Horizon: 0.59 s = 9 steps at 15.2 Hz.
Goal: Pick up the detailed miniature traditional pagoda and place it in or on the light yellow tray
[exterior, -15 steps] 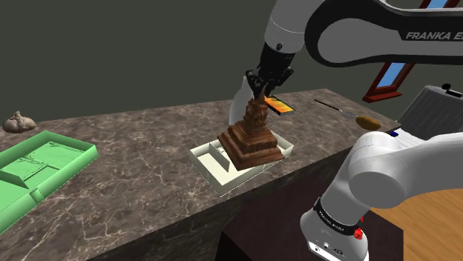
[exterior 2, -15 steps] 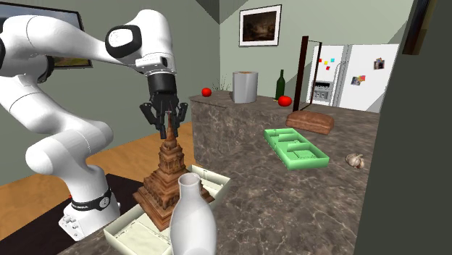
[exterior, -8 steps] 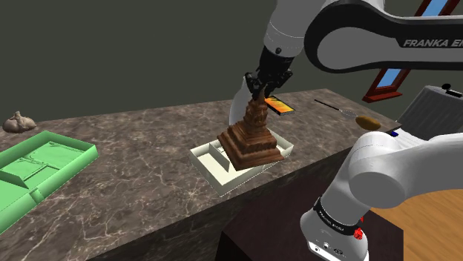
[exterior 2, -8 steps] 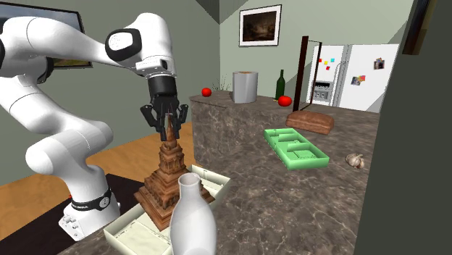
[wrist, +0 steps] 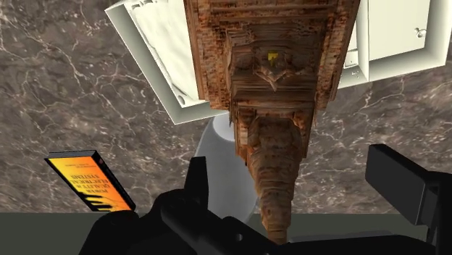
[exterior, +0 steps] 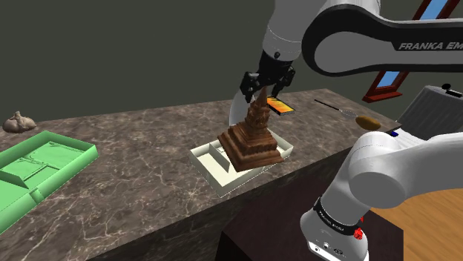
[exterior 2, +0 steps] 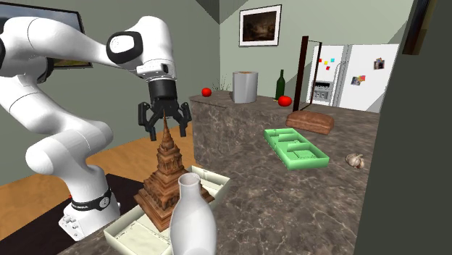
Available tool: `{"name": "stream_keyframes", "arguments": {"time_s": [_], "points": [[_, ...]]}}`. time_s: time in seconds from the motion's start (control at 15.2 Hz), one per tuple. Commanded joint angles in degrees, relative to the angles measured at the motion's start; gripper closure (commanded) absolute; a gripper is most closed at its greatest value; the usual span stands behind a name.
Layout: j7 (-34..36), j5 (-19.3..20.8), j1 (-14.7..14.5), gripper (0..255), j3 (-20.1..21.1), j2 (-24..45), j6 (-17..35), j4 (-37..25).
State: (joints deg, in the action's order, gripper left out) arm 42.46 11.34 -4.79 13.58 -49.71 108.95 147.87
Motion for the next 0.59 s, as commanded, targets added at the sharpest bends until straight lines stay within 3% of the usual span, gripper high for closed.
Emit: {"name": "stream_keyframes", "arguments": {"time_s": [0.0,0.2,0.53], "points": [[-0.2,-0.3,-0.2,0,0.2,-0.3,-1.9,-1.6],[-0.4,-1.1,-0.5,0,1.0,-0.5,-7.4,-6.7],[-0.4,-1.1,-0.5,0,1.0,-0.5,-7.4,-6.7]]}}
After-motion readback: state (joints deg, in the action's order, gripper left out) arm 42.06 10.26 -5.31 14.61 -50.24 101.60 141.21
